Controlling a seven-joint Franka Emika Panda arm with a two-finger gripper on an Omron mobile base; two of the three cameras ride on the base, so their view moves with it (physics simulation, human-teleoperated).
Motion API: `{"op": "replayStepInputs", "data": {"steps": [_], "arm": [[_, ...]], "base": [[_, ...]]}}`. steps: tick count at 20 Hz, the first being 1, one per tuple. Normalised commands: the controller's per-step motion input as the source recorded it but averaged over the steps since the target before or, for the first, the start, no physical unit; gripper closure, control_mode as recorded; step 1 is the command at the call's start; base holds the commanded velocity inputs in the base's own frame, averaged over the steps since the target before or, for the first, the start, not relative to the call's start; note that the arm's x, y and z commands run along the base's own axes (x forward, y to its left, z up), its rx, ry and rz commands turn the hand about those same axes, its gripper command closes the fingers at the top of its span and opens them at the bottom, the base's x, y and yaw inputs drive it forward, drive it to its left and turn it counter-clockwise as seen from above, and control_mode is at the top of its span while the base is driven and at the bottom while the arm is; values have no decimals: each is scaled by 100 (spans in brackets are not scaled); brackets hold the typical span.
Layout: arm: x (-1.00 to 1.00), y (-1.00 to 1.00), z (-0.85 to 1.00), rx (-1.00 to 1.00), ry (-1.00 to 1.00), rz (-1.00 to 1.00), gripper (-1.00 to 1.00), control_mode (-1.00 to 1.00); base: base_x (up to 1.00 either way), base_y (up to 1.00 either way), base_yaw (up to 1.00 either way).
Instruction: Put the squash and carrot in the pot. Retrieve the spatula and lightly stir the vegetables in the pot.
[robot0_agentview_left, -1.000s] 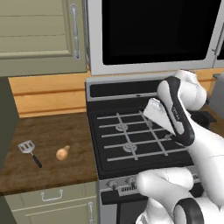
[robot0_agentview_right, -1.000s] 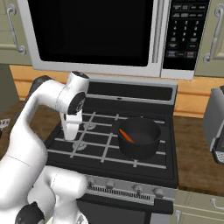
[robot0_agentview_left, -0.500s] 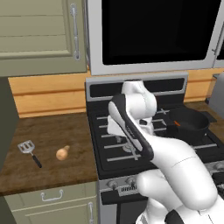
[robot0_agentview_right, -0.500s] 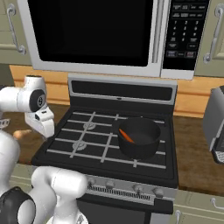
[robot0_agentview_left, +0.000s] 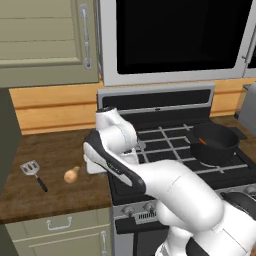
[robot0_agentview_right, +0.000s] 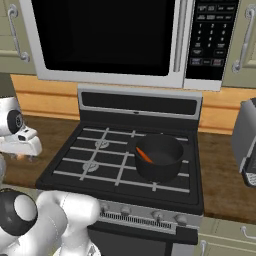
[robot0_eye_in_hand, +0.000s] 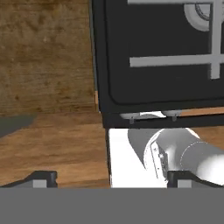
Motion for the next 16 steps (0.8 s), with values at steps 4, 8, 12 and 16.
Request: {"op": "replayStepInputs", "data": {"steps": [4, 8, 12, 16], "arm": [[34, 96, -15, 0, -4, 18, -100, -100], [43, 73, -14, 2, 0, 3, -100, -100], [53, 34, -33, 5, 0, 0, -100, -100], [48, 32, -39, 0, -3, 1, -100, -100]], "base": [[0, 0, 0], [0, 0, 0], [0, 0, 0], [0, 0, 0]]}}
